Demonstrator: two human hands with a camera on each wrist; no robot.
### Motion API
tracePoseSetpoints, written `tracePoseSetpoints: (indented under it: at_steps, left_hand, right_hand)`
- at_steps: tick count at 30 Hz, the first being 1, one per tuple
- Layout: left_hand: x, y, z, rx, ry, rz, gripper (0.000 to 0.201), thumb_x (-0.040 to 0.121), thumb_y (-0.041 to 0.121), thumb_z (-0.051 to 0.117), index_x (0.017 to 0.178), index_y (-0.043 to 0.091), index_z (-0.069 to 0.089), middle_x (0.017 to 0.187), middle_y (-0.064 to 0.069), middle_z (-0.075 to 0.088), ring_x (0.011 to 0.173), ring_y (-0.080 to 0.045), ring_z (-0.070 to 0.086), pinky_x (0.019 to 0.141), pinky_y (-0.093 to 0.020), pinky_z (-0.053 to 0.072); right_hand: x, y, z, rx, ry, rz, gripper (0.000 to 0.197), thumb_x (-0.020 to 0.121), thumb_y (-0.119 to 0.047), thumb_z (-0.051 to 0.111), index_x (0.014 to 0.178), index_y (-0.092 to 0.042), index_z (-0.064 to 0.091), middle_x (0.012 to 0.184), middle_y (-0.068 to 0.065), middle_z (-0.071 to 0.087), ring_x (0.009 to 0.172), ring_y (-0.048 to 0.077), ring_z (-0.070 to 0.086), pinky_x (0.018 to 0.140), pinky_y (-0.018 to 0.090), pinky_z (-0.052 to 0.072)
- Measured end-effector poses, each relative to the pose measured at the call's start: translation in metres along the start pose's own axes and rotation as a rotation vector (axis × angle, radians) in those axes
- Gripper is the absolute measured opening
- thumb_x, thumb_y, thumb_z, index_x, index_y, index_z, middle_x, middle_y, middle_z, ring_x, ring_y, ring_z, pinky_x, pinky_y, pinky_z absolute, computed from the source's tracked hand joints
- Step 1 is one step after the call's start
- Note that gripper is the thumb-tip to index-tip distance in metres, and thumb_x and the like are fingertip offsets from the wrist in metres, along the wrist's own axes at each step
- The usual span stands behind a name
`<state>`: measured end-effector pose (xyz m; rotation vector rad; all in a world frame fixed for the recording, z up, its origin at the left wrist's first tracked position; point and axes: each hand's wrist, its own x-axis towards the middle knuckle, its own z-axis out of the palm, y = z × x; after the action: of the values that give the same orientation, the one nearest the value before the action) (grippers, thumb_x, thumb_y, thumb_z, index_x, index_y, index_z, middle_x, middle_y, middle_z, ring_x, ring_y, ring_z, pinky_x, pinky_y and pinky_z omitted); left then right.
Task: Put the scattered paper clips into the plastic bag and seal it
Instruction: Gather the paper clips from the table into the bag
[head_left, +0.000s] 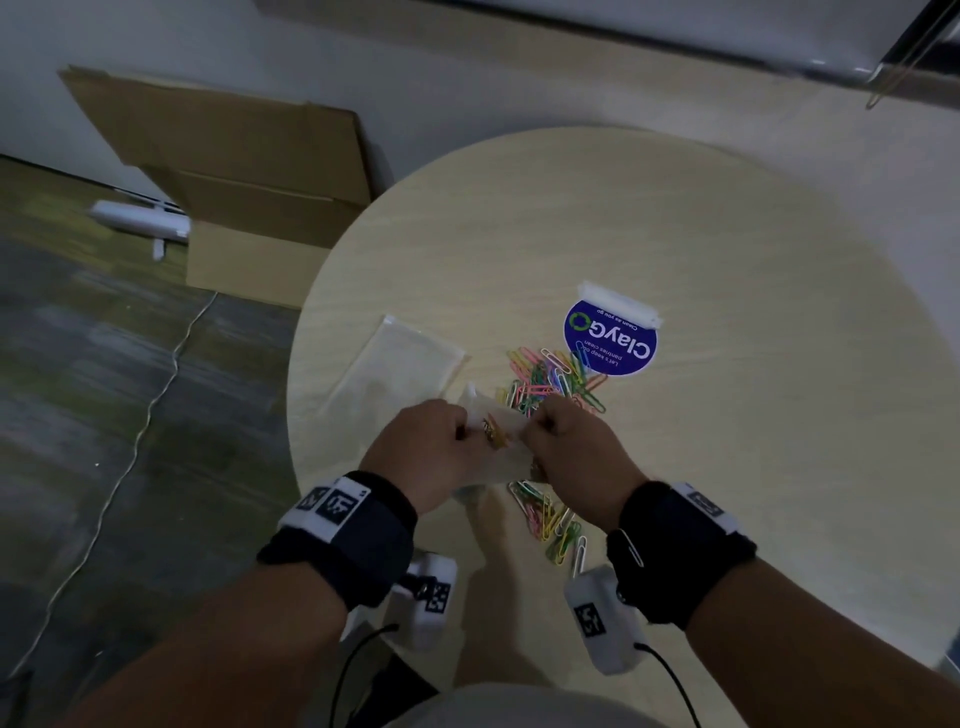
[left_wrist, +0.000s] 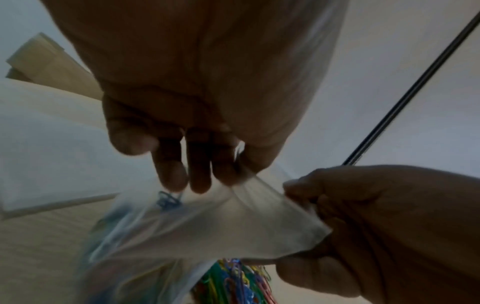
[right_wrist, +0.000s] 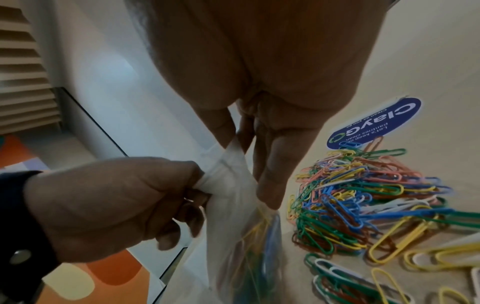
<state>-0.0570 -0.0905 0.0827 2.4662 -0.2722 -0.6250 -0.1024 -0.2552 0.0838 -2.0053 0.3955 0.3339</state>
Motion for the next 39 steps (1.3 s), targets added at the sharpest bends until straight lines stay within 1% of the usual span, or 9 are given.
tracePoseSetpoints:
  at_steps: [7, 13, 17, 21, 23, 26, 32, 36, 39]
  left_hand:
    - [-0.014, -0.012, -0.015, -0.175, 0.147, 0.088, 0.041, 0.093, 0.03, 0.051, 0.07, -0.004, 0.049, 0.081, -0.014, 0.049, 0.075, -0.026, 0.056, 0.069, -0.048, 0.053]
    - [-0.002, -0.027, -0.005, -0.503, 0.186, -0.028, 0.006, 0.096, 0.029, 0.057, 0.096, 0.027, 0.063, 0.108, 0.0, 0.057, 0.084, -0.017, 0.061, 0.07, -0.04, 0.051]
    - [0.015, -0.058, 0.02, -0.192, -0.14, 0.006, 0.087, 0.074, 0.028, 0.076, 0.145, 0.042, 0.028, 0.124, 0.004, 0.052, 0.094, -0.013, 0.063, 0.08, -0.034, 0.054]
    - [0.024, -0.056, 0.037, -0.072, -0.08, 0.121, 0.078, 0.068, 0.029, 0.081, 0.134, 0.034, 0.04, 0.131, 0.003, 0.047, 0.11, -0.021, 0.058, 0.09, -0.04, 0.052]
    - [0.026, -0.057, 0.037, -0.001, -0.039, 0.12, 0.059, 0.073, 0.026, 0.082, 0.12, 0.02, 0.046, 0.118, -0.001, 0.045, 0.103, -0.025, 0.055, 0.084, -0.037, 0.048]
    - [0.023, -0.068, 0.034, -0.042, -0.022, 0.114, 0.055, 0.071, 0.027, 0.086, 0.11, 0.016, 0.049, 0.112, -0.002, 0.05, 0.1, -0.025, 0.056, 0.082, -0.04, 0.049]
    - [0.015, -0.084, 0.027, -0.206, -0.03, 0.066, 0.061, 0.067, 0.024, 0.088, 0.117, 0.024, 0.054, 0.115, 0.001, 0.062, 0.106, -0.017, 0.061, 0.091, -0.044, 0.052]
    - [0.01, -0.079, 0.028, -0.191, -0.01, 0.053, 0.055, 0.071, 0.017, 0.086, 0.115, 0.022, 0.053, 0.111, 0.001, 0.062, 0.099, -0.016, 0.061, 0.083, -0.033, 0.052]
    - [0.01, -0.074, 0.028, -0.147, -0.009, 0.04, 0.045, 0.075, 0.015, 0.082, 0.11, 0.02, 0.053, 0.107, 0.0, 0.06, 0.095, -0.019, 0.061, 0.08, -0.035, 0.053]
  right_hand:
    - [-0.003, 0.0, 0.009, -0.046, -0.188, -0.067, 0.023, 0.091, -0.027, 0.049, 0.072, -0.02, 0.039, 0.07, 0.001, 0.047, 0.065, 0.018, 0.042, 0.066, 0.041, 0.039]
    - [0.007, 0.007, 0.007, 0.259, -0.202, 0.1, 0.014, 0.092, -0.02, 0.044, 0.078, -0.019, 0.047, 0.077, 0.004, 0.051, 0.068, 0.017, 0.051, 0.074, 0.044, 0.051]
    - [0.012, 0.009, 0.004, 0.261, -0.198, 0.071, 0.015, 0.087, -0.025, 0.043, 0.072, -0.024, 0.046, 0.077, 0.008, 0.048, 0.07, 0.023, 0.053, 0.077, 0.051, 0.051]
    - [0.013, 0.017, 0.0, 0.316, -0.251, 0.058, 0.034, 0.086, -0.044, 0.05, 0.091, -0.011, 0.055, 0.087, 0.005, 0.062, 0.083, 0.021, 0.058, 0.084, 0.046, 0.046]
    - [0.008, 0.029, -0.012, 0.208, -0.17, 0.003, 0.031, 0.092, -0.049, 0.05, 0.103, -0.022, 0.062, 0.104, -0.003, 0.066, 0.098, 0.015, 0.062, 0.09, 0.037, 0.046]
    - [-0.015, 0.065, -0.033, -0.087, 0.059, -0.028, 0.011, 0.088, -0.033, 0.065, 0.085, -0.022, 0.062, 0.079, -0.007, 0.065, 0.07, 0.0, 0.056, 0.071, 0.024, 0.045]
    - [-0.051, 0.109, -0.004, -0.55, -0.348, 0.036, 0.015, 0.078, -0.034, 0.064, 0.083, -0.02, 0.066, 0.088, 0.0, 0.07, 0.088, 0.02, 0.066, 0.074, 0.031, 0.049]
    - [-0.032, 0.106, 0.007, -0.599, -0.115, -0.169, 0.03, 0.08, -0.023, 0.056, 0.109, -0.028, 0.066, 0.104, 0.005, 0.07, 0.096, 0.028, 0.063, 0.079, 0.032, 0.049]
    - [-0.013, 0.097, -0.005, -0.61, -0.015, -0.195, 0.016, 0.079, -0.018, 0.055, 0.087, -0.017, 0.069, 0.089, 0.013, 0.065, 0.085, 0.036, 0.061, 0.072, 0.037, 0.046]
